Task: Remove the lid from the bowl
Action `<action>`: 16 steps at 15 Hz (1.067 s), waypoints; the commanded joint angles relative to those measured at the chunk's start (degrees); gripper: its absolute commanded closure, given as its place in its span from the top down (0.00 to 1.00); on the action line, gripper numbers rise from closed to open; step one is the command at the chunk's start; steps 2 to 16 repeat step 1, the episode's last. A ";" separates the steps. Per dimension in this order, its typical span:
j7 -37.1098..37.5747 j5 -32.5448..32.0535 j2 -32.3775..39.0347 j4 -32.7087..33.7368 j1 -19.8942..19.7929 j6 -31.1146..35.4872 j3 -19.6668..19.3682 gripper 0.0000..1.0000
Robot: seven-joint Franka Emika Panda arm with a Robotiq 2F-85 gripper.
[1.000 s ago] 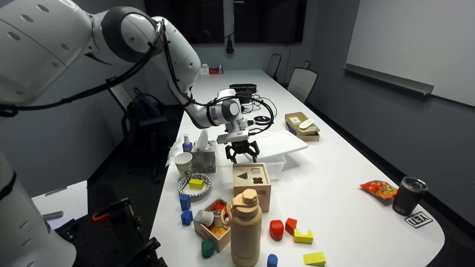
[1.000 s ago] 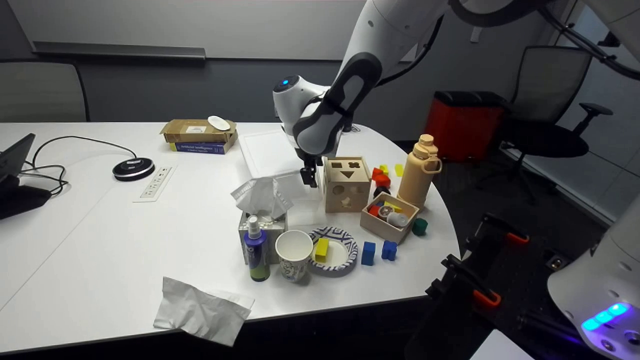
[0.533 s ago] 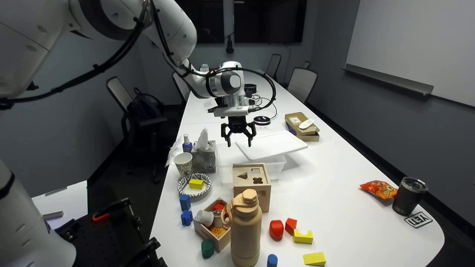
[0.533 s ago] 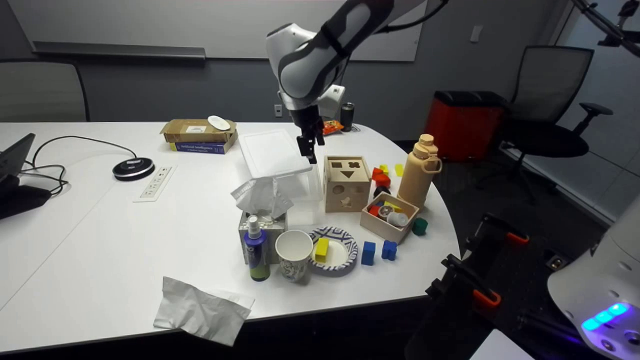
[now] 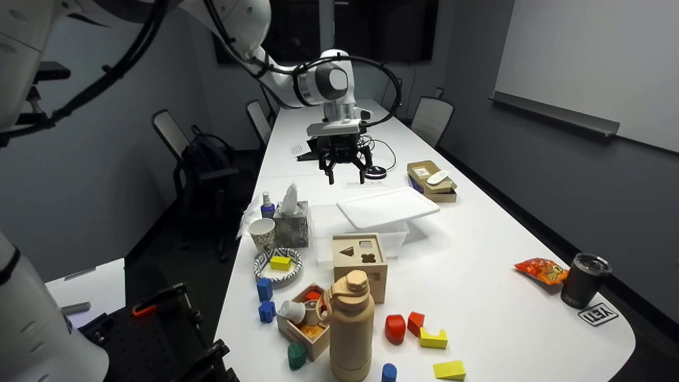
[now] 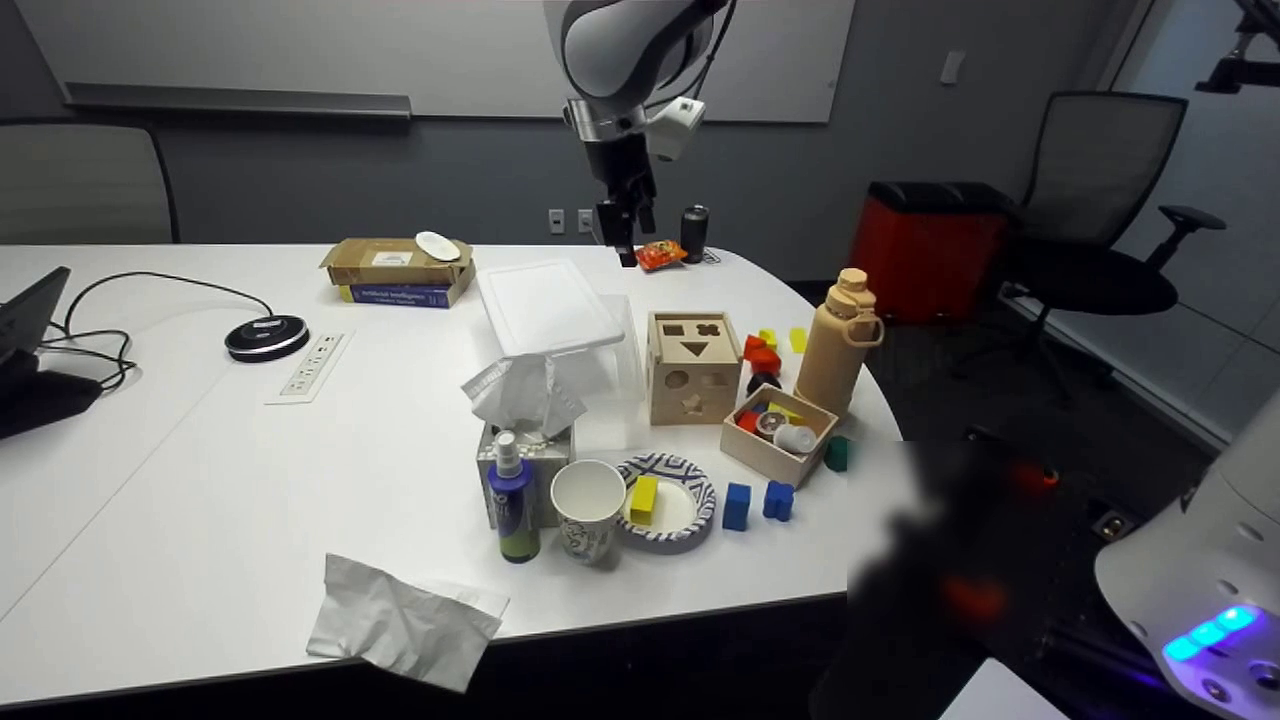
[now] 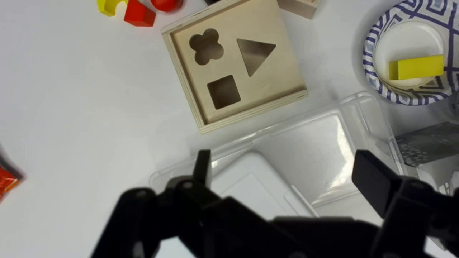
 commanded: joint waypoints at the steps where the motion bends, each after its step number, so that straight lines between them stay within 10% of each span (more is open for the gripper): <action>1: -0.13 0.01 -3.33 -2.99 -0.48 -0.81 0.41 1.00; 16: -0.13 0.01 -3.33 -2.99 -0.48 -0.81 0.41 1.00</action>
